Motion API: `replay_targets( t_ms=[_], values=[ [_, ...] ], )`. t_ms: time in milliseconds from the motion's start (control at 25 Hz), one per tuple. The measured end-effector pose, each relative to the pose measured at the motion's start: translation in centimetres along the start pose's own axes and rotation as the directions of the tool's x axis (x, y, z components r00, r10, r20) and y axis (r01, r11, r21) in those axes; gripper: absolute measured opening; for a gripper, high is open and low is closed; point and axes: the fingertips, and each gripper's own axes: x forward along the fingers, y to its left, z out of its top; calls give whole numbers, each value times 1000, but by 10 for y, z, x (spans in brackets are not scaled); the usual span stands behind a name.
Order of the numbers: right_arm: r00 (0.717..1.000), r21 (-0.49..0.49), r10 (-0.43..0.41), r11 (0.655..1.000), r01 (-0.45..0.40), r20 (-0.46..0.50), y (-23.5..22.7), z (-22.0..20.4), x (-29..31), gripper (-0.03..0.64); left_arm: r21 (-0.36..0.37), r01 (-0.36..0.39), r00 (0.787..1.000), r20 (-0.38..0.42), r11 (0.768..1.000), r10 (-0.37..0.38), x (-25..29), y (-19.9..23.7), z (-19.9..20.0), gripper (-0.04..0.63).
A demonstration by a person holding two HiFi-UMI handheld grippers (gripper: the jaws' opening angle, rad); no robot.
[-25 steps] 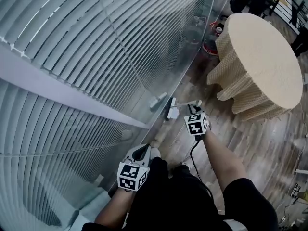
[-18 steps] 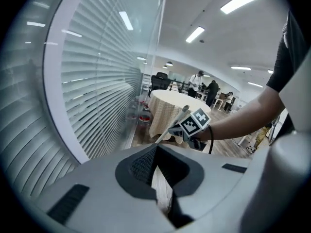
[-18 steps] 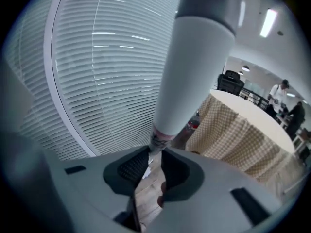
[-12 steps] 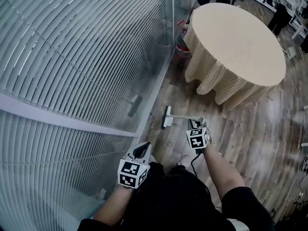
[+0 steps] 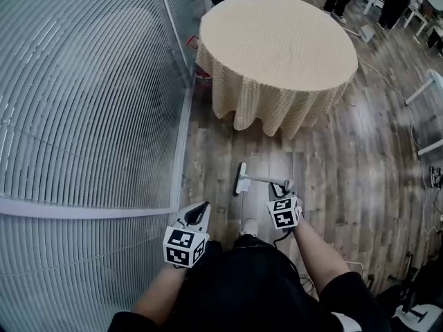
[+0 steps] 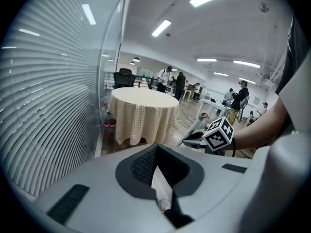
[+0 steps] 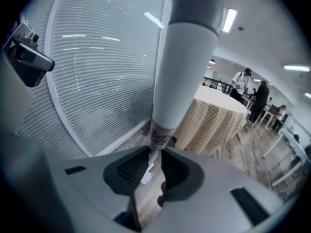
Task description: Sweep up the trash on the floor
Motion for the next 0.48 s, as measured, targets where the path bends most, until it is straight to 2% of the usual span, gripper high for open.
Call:
replay_targets(
  t_ms=[280,480],
  values=[
    [995,80,-98,992,98,-8,-69,-45,-49,89,88,124,992,-10,988,-123,48,-67,24,-5],
    [993,86,-120,989,120,2,-96,-62,-69,87,64,188,982,8,980,-188,69,-100,30,-5]
  ],
)
